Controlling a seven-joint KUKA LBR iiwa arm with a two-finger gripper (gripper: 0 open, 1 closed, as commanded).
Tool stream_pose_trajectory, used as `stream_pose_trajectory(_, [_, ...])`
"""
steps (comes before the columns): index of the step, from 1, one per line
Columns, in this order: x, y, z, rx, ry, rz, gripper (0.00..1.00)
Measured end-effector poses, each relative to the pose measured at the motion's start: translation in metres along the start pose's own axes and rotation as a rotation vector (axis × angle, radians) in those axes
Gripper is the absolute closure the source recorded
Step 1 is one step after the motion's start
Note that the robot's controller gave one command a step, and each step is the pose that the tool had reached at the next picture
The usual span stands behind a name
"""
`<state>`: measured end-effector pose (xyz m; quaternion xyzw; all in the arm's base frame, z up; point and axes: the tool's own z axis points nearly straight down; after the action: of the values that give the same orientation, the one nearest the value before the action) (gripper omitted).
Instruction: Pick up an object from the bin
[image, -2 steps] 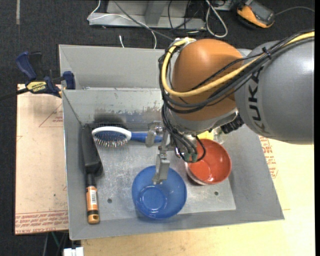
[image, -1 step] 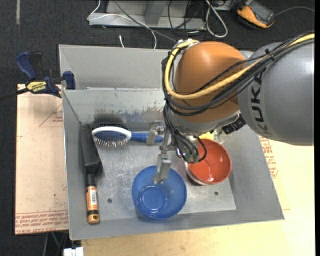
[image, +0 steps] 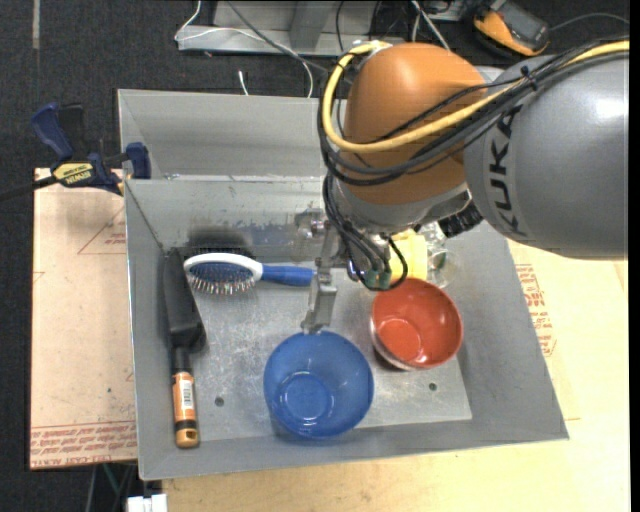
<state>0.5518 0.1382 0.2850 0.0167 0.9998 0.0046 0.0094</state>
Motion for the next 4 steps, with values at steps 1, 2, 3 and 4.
stream_pose_trajectory(1, [0.064,0.03,0.075,0.004,0.025,-0.147,0.0])
stream_pose_trajectory(2, [-0.02,-0.016,0.036,-0.003,-0.016,-0.004,0.0])
stream_pose_trajectory(3, [0.066,-0.002,0.096,0.001,0.02,-0.118,0.0])
stream_pose_trajectory(4, [-0.032,-0.031,0.057,-0.005,-0.034,0.044,0.0])
